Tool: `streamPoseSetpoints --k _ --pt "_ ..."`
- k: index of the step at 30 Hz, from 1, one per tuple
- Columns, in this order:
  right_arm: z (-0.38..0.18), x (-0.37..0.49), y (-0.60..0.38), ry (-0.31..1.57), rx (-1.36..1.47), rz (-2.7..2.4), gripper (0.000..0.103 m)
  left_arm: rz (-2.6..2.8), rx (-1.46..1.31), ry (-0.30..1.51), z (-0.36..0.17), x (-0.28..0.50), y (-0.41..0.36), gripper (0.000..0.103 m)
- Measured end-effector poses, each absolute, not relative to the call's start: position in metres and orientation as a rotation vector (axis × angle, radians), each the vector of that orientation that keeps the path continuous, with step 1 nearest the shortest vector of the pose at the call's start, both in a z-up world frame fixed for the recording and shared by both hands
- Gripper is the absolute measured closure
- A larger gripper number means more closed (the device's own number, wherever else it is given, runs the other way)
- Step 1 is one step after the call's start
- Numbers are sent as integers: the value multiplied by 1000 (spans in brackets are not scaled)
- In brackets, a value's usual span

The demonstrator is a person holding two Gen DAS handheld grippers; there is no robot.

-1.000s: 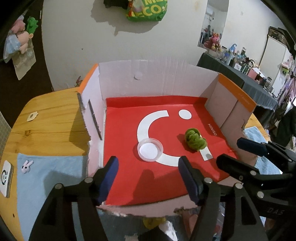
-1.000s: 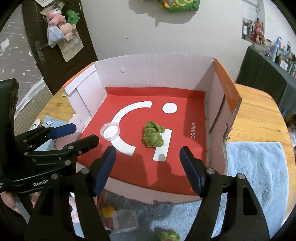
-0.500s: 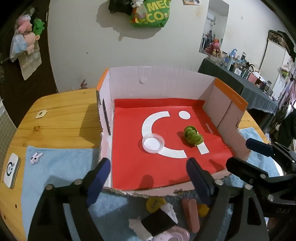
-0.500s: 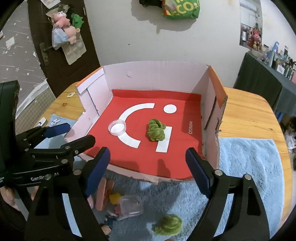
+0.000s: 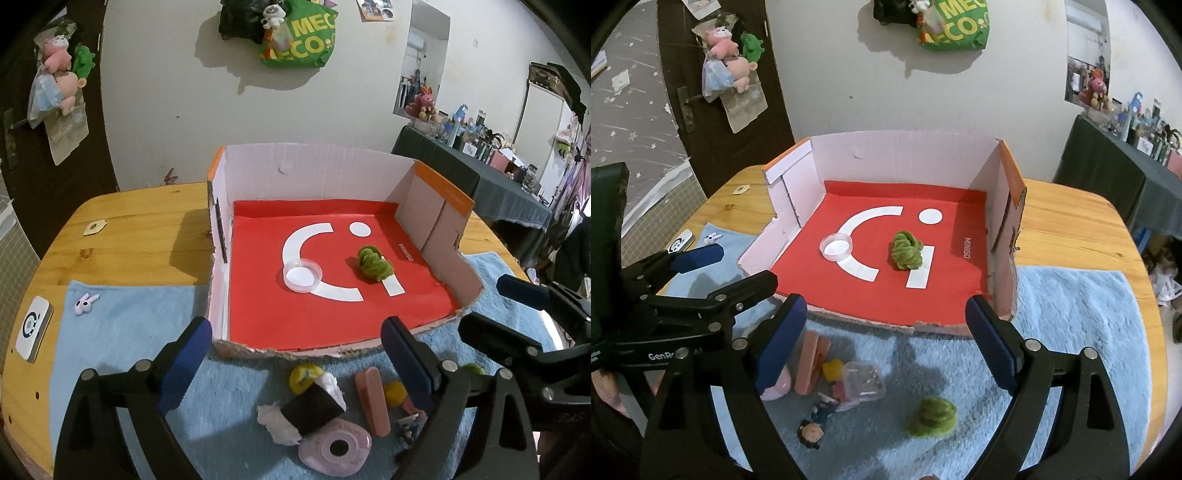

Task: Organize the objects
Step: 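Move both tools back toward the remaining items on the towel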

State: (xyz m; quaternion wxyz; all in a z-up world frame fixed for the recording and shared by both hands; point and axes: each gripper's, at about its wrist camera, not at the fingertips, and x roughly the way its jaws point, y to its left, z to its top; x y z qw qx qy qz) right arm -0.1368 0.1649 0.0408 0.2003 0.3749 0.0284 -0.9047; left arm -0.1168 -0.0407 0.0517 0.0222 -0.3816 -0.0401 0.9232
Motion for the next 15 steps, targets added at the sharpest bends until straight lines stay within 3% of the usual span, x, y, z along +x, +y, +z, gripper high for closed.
streamPoseSetpoints --k 15 --pt "37 -112 167 93 1043 -2540 11 2848 -1184 -121 44 -91 -38 3"
